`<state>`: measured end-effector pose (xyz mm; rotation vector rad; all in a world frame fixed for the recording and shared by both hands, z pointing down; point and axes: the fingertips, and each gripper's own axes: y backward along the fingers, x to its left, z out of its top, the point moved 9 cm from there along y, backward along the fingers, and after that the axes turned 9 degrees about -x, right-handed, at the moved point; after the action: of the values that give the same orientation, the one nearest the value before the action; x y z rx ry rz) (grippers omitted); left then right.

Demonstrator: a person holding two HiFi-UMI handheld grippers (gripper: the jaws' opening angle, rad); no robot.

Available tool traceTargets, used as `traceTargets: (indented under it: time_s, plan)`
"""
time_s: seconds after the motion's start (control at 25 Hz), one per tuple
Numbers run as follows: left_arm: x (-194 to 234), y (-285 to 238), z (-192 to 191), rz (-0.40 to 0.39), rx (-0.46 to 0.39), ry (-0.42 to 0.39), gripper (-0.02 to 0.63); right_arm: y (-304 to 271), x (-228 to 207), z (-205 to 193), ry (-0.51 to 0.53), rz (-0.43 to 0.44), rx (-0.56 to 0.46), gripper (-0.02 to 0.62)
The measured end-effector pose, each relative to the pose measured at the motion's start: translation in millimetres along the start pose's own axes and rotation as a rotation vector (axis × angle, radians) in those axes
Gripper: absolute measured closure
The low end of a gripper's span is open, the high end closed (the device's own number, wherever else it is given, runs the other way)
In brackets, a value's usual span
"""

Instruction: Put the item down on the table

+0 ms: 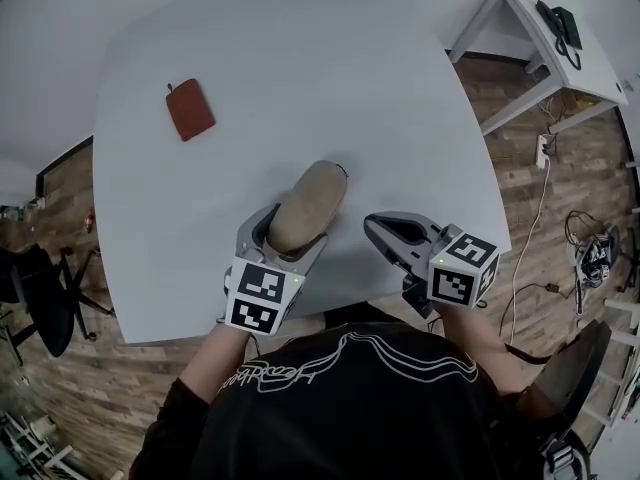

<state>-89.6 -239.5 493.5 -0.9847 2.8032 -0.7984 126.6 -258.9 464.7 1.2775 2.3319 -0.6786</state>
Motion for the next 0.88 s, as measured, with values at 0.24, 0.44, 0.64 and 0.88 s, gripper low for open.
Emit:
traceTargets:
  time_s: [0.24, 0.44, 0.64, 0.88]
  plan:
    - [6, -20, -22, 0.011, 0.083, -0.025, 0.231, -9, -7, -8, -0.028, 0.019, 0.055, 0.586]
    - [10, -29, -42, 0.008, 0.150, -0.033, 0.231, -13, -3, -8, -0.039, 0.020, 0.053, 0.586]
    - [13, -36, -46, 0.010, 0.146, -0.034, 0.227, -12, -4, -4, -0.019, 0.012, 0.061, 0.586]
    - [8, -40, -47, 0.015, 0.142, -0.086, 0.219, -6, 0, -10, -0.024, -0.001, 0.058, 0.586]
